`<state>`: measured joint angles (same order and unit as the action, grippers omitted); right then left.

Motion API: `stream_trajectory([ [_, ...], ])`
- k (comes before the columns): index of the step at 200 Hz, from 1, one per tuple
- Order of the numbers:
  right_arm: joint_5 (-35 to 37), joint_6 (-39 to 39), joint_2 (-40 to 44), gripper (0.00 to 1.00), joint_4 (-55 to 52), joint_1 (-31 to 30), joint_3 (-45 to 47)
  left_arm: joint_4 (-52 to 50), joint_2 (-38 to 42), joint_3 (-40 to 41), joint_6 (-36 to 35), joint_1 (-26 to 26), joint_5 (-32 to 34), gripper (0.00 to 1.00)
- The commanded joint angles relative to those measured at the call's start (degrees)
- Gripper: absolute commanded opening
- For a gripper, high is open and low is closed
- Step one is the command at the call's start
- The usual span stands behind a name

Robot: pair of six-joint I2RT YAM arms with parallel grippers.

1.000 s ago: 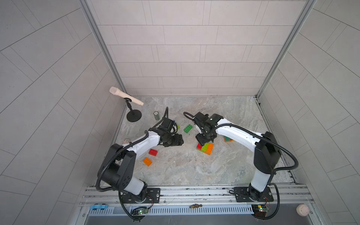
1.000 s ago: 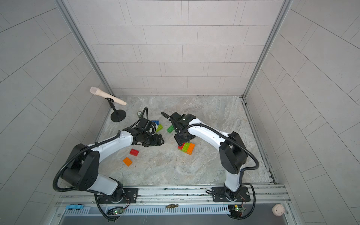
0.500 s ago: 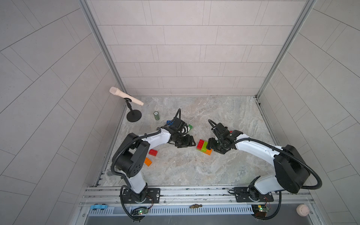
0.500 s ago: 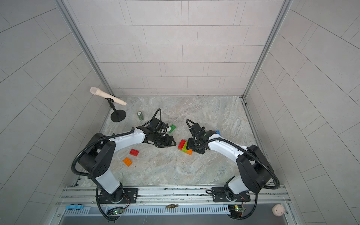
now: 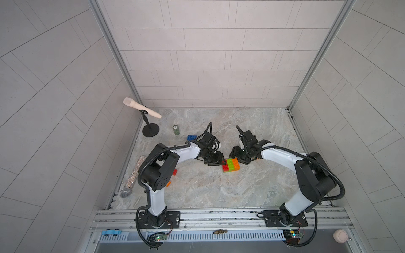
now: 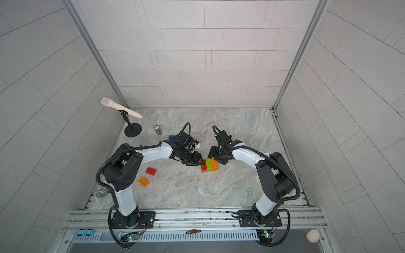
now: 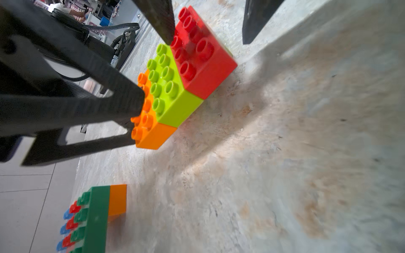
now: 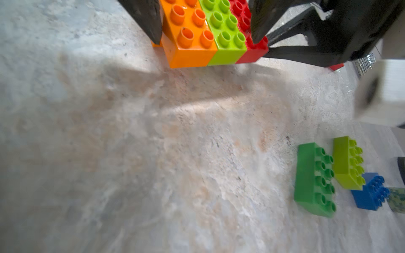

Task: Assemble a rectangle with lego
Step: Adjust the lego brick at the center of the board, then move the lego brick at the center of the board.

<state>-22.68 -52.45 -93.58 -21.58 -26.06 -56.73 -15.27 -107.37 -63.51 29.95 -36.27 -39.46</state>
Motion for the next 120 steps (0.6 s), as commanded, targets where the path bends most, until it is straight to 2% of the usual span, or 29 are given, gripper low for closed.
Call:
stream_trajectory([
  [1,-1.5,2.7,-1.3,0.65,-0.9,1.0,-1.5,0.5,-1.1,-2.3,0.9,-1.3,-0.6,0.54],
  [66,-0.8,10.1,-1.1,0.66,-7.8,4.3,-2.0,3.4,-2.6,-3.7,5.7,-4.0,1.6,0.56],
  [85,0.1,13.0,0.0,0.69,-10.9,4.4,-1.1,1.4,-0.2,-1.8,5.3,-3.9,3.8,0.61],
  [120,-0.5,16.1,2.8,0.72,-13.8,4.4,1.6,3.9,3.1,3.9,9.9,-6.0,5.7,0.62],
])
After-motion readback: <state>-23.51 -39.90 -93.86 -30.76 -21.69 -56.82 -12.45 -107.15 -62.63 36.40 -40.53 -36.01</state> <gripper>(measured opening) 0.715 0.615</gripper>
